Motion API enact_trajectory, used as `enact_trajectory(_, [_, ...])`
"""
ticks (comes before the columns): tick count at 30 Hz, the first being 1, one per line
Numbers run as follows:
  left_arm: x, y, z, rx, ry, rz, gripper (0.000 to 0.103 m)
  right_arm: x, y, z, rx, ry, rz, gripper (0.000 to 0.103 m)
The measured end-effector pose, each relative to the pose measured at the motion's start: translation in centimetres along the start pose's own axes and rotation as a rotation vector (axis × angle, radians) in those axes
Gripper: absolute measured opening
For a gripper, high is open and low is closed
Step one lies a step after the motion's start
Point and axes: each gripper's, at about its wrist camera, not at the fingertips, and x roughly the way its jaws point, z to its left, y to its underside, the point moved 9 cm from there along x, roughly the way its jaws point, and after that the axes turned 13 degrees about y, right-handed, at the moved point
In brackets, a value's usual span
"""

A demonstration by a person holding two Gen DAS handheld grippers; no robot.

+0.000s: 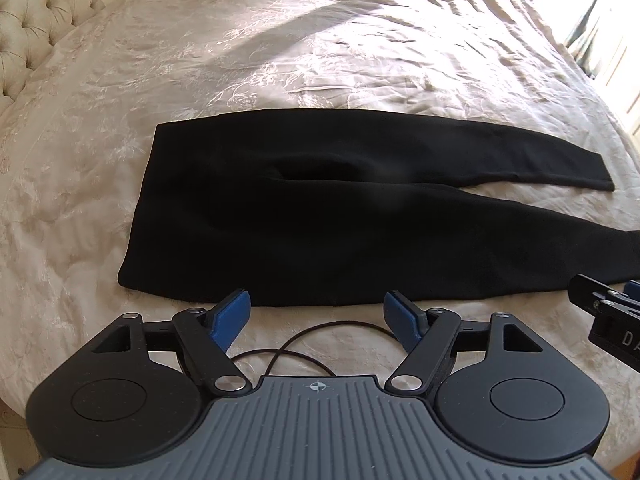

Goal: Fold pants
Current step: 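Move both grippers over the black trousers toward the leg hems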

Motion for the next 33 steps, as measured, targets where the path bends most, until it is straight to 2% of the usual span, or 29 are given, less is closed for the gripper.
enact_trajectory(6, [1.8, 0.6, 2.1, 0.043, -0.033, 0.017, 0.073, 0.5, 0.1, 0.9, 0.033, -0.045, -0.017, 0.067])
enact_trajectory(12, [5.1, 0.9, 4.9, 0.05, -0.031, 0.06, 0.073, 2.3, 0.6, 1.9, 0.068, -0.066, 0.019, 0.066])
enact_trajectory(15, [6.9, 0.3, 5.9, 0.047, -0.026, 0.072, 0.073, 4.2, 0.9, 1.6, 0.06, -0.012, 0.055, 0.066])
enact_trajectory(19, [9.2, -0.7, 6.7, 0.045, -0.015, 0.081, 0.072, 6.4, 1.0, 1.6, 0.108, 0.022, 0.106, 0.066])
enact_trajectory(21, [10.1, -1.1, 6.7, 0.05, -0.01, 0.087, 0.072, 7.5, 0.4, 1.0, 0.128, 0.049, 0.089, 0.066])
enact_trajectory(23, [10.8, -1.2, 6.6, 0.059, -0.007, 0.09, 0.072, 8.3, 0.6, 0.6, 0.141, 0.073, 0.127, 0.066])
enact_trajectory(27, [12.3, -0.2, 6.4, 0.055, -0.001, 0.126, 0.072, 10.2, 0.7, -0.8, 0.154, 0.125, 0.163, 0.066])
enact_trajectory(33, [11.8, 1.2, 6.4, 0.032, -0.02, 0.153, 0.071, 14.8, 1.3, -4.0, 0.257, 0.125, 0.257, 0.066])
